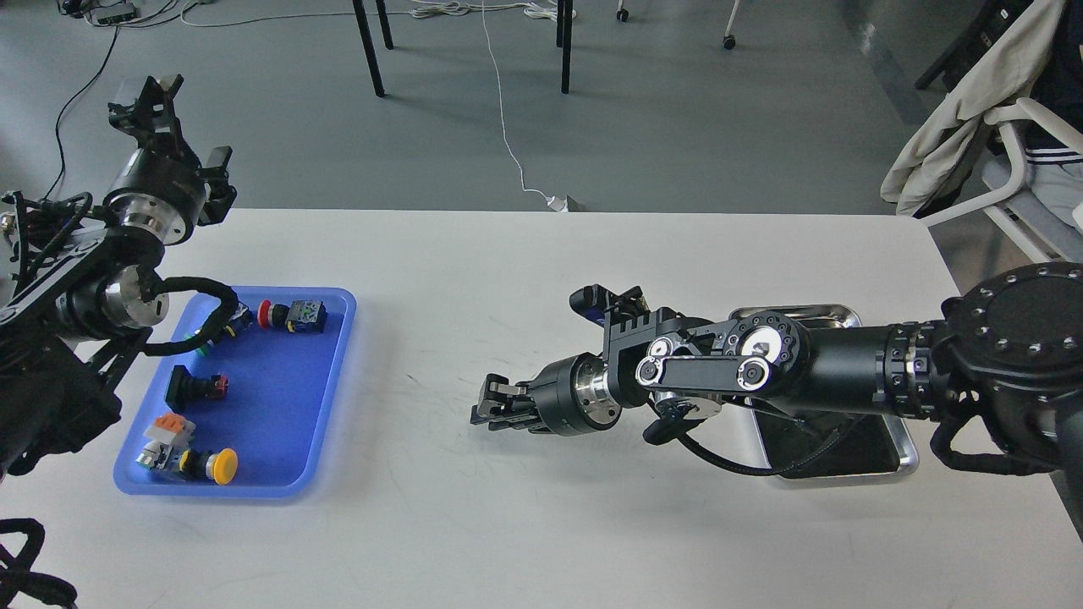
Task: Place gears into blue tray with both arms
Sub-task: 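Carry the gear with the right gripper to the table center and release, then lift the right gripper away from the gear and retract, then reach the left gripper to the black gear on the table and grasp it, then carry the gear with the left gripper into the blue tray and release, then raise the left gripper up from the blue tray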
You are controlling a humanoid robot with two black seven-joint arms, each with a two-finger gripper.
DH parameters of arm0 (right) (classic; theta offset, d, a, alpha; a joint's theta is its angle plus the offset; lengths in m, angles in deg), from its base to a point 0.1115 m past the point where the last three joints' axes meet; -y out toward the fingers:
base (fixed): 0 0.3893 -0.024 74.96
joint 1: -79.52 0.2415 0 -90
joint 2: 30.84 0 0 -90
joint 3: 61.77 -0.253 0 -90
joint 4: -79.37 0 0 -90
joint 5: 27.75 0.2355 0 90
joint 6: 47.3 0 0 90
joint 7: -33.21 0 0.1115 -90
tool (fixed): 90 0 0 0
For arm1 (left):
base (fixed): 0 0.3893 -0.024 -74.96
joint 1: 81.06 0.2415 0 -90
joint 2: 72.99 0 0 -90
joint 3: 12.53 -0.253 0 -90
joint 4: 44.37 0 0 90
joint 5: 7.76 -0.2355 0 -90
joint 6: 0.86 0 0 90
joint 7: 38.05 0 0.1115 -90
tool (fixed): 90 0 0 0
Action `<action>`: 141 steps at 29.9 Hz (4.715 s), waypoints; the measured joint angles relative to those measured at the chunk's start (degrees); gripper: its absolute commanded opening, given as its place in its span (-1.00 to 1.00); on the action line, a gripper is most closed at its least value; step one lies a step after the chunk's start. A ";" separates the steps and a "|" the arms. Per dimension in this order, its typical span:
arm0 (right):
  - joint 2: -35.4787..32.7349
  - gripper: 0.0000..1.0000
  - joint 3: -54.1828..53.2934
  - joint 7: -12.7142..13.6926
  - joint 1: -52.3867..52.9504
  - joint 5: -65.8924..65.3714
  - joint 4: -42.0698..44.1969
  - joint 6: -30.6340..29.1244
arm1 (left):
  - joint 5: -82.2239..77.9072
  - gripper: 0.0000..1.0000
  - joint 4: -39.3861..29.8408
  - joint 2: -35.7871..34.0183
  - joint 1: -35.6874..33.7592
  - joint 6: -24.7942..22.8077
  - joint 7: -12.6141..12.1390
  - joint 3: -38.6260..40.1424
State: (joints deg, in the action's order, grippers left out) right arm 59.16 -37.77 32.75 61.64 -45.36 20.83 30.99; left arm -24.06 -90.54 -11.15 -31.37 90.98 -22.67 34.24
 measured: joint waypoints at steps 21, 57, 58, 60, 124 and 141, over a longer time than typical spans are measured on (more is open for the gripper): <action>0.00 0.93 -9.59 -0.41 8.88 0.92 6.69 -3.10 | -0.04 0.97 -0.04 0.38 0.05 0.16 -0.05 -0.35; -36.10 0.94 -78.61 -3.56 -48.97 31.00 6.97 -16.29 | -84.29 0.94 -36.02 -6.79 6.59 9.76 -0.97 -34.56; -35.95 0.94 -78.42 -3.57 -49.07 30.95 6.98 -16.29 | -87.60 0.94 -33.85 -5.14 7.19 10.44 -0.97 -34.68; -35.42 0.94 -78.26 -3.59 -49.19 30.86 7.03 -16.29 | -93.16 0.93 -29.79 -2.04 8.01 11.93 -0.97 -34.77; -34.99 0.94 -79.00 -3.65 -48.30 30.79 6.25 -16.29 | -82.74 0.41 -14.89 -16.73 22.97 24.29 2.94 -23.75; -37.23 0.94 -78.63 -3.58 -46.40 30.45 1.91 -16.28 | -62.86 0.93 -14.09 -15.77 12.52 24.78 3.21 -17.36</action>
State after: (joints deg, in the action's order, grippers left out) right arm 21.93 -116.40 29.17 15.24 -14.91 22.74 14.70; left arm -86.92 -104.63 -26.92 -18.85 115.76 -19.46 16.88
